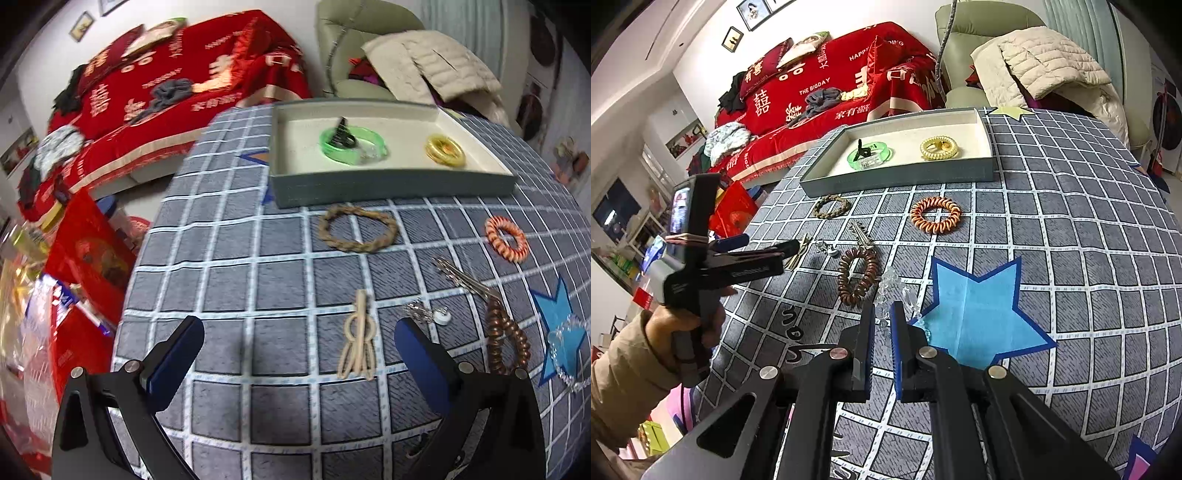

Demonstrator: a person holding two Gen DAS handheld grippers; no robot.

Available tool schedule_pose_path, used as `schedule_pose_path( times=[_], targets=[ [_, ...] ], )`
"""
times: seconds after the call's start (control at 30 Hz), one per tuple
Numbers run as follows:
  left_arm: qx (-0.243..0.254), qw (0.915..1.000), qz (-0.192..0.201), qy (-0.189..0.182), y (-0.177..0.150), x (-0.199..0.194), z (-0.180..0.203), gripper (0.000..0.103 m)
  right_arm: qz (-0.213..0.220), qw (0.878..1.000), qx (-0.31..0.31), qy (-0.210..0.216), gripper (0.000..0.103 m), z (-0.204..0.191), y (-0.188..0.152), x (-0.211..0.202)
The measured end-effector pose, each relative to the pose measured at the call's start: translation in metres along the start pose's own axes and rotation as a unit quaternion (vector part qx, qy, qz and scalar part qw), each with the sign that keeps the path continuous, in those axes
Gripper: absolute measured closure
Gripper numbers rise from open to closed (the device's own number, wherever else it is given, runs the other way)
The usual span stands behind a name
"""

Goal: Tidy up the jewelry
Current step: 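Grasp the beige hairpin with the left tool while the right tool grasps the chain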

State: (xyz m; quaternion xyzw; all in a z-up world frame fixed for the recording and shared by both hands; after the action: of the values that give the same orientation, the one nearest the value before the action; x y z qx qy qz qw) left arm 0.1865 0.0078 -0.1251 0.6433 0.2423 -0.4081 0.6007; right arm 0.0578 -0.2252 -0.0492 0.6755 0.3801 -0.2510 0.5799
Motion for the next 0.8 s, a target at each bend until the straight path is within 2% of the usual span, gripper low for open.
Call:
schedule_pose_path(
  times=[0.17, 0.4, 0.47, 0.53, 0.57, 0.6, 0.67, 0.8],
  targets=[
    [0.006, 0.9999, -0.012, -0.009, 0.006, 0.028, 0.002, 0.000, 0.002, 1.000, 0.005, 0.000, 0.094, 0.002, 0.000, -0.001],
    [-0.025, 0.9990, -0.015, -0.035, 0.008, 0.034, -0.014, 0.000, 0.007, 1.000, 0.011, 0.000, 0.094, 0.005, 0.001, -0.004],
    [-0.020, 0.9991, -0.003, -0.036, 0.009, 0.033, -0.014, 0.016, 0.008, 1.000, 0.014, 0.000, 0.094, 0.006, 0.002, -0.004],
    [-0.006, 0.9989, -0.001, -0.046, 0.008, 0.026, -0.013, 0.055, 0.009, 1.000, 0.017, -0.001, 0.094, 0.007, 0.003, -0.004],
    [0.001, 0.9986, -0.002, -0.054, 0.011, 0.021, -0.011, 0.068, 0.009, 1.000, 0.018, -0.001, 0.094, 0.007, 0.003, -0.004],
    [0.010, 0.9981, -0.005, -0.060, 0.011, 0.021, -0.008, 0.073, 0.010, 1.000, 0.019, -0.002, 0.094, 0.007, 0.004, -0.004],
    [0.019, 0.9977, -0.004, -0.064, 0.011, 0.016, -0.005, 0.073, 0.012, 1.000, 0.022, -0.002, 0.094, 0.008, 0.005, -0.005],
    [-0.002, 0.9967, 0.009, -0.081, 0.010, -0.002, -0.011, 0.073, 0.019, 0.999, 0.025, -0.004, 0.094, 0.010, 0.012, -0.011]
  ],
)
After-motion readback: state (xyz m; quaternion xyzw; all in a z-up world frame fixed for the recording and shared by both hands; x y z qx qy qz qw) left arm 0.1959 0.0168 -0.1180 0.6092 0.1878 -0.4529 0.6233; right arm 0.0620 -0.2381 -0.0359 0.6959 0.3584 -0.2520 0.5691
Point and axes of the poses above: each gripper's, at about its wrist camera, not at the fingertips, and x roughly the way its jaws point, z to its right, y to its top, the point moved 2 cm from there along x, roughly the way its jaws point, and after that the axes turned 9 degrees about -y, right-handed, at the moved point
